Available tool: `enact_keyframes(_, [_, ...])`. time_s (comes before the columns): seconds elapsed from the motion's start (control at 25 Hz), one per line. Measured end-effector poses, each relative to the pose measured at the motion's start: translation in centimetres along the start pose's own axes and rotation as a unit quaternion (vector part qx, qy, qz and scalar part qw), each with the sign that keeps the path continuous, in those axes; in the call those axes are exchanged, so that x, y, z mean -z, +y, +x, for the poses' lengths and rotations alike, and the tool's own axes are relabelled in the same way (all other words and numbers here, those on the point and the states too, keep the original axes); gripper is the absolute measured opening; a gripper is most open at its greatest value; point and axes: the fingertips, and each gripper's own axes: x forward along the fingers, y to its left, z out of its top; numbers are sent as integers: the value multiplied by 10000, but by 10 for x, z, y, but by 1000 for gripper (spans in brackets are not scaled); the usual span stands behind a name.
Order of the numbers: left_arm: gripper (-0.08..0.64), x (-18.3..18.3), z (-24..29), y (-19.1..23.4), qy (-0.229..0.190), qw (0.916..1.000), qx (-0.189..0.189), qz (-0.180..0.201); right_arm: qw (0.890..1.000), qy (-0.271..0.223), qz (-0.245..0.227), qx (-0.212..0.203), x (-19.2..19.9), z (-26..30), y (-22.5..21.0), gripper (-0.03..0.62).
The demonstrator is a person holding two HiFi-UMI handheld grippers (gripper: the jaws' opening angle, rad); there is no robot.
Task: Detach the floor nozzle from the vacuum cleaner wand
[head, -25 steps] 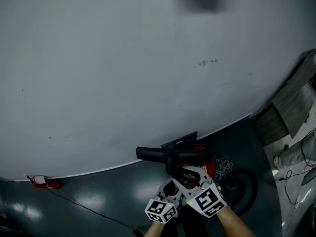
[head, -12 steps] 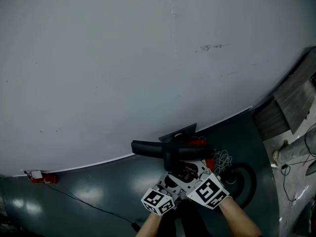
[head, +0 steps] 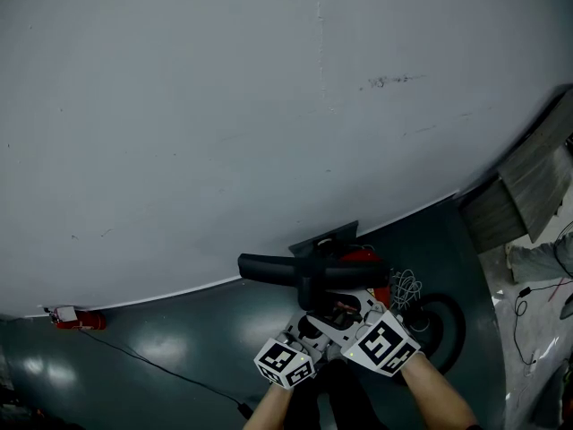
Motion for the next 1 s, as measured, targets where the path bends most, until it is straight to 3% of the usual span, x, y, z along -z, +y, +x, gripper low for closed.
enact_keyframes(0.2, [146, -1, 2, -2, -4, 10000, 20, 21, 9997, 113, 30, -232, 0, -1, 0, 183])
enact_keyframes(0.56, [146, -2, 3, -7, 94, 9999, 101, 100, 9957, 103, -743, 546, -4, -10, 2, 183])
enact_keyframes(0.84, [146, -2, 4, -4, 80, 9999, 40, 70, 9995, -15, 203, 251, -4, -6, -5, 183])
enact_keyframes(1.0, [146, -3, 5, -5, 90, 9999, 58, 74, 9983, 89, -332, 463, -4, -8, -4, 181])
